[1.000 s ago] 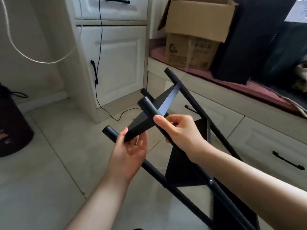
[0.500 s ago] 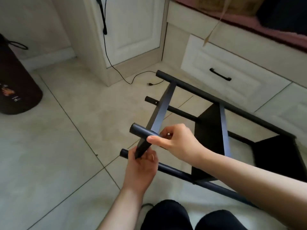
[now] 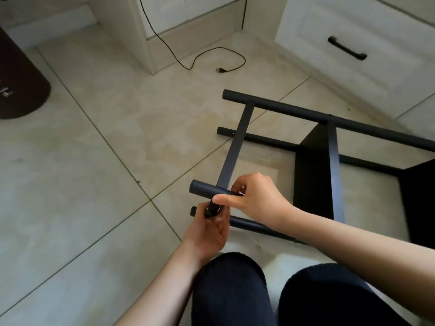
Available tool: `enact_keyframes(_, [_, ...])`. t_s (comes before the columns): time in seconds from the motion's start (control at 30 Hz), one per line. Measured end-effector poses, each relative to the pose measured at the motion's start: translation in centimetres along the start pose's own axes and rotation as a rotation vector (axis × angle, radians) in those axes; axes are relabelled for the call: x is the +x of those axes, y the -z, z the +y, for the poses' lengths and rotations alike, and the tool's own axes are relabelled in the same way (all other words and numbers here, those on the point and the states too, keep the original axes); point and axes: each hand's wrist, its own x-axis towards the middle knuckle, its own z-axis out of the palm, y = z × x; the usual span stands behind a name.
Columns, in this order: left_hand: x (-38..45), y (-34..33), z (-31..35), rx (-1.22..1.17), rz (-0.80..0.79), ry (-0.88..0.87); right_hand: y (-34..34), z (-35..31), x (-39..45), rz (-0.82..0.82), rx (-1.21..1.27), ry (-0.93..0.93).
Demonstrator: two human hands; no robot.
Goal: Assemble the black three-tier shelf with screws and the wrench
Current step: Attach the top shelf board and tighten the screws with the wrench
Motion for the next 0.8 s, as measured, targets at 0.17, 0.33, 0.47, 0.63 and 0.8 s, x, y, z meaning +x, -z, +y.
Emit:
enact_keyframes(0.17, [0.2,1.7,1.4,0.225,0.038,0.037,-0.3,0.5,-0.1,-0.011,-0.036,-0.004])
enact_keyframes(0.33, [-0.5,1.8,5.1,0.634,0.181,0.07,-0.2,0.6,-0.1,-0.048,-0.05,0.029])
enact_keyframes(0.47, [-2.6,-1.3,9.8,1.062,0.303,-0.057,0.1,0.8,0.0,-0.092,-0.005,-0.002])
enact_keyframes(0.63, [-4.8,-7.2,12.0,1.524,0.281,-0.688,0.4,1.4,0.5,-0.157,0.044,-0.017])
enact_keyframes(0.8, [-6.3,-9.0,9.3,2.114,-0.025,-0.573,0.9,1.5,0.8,-0.193,0.113,-0.031])
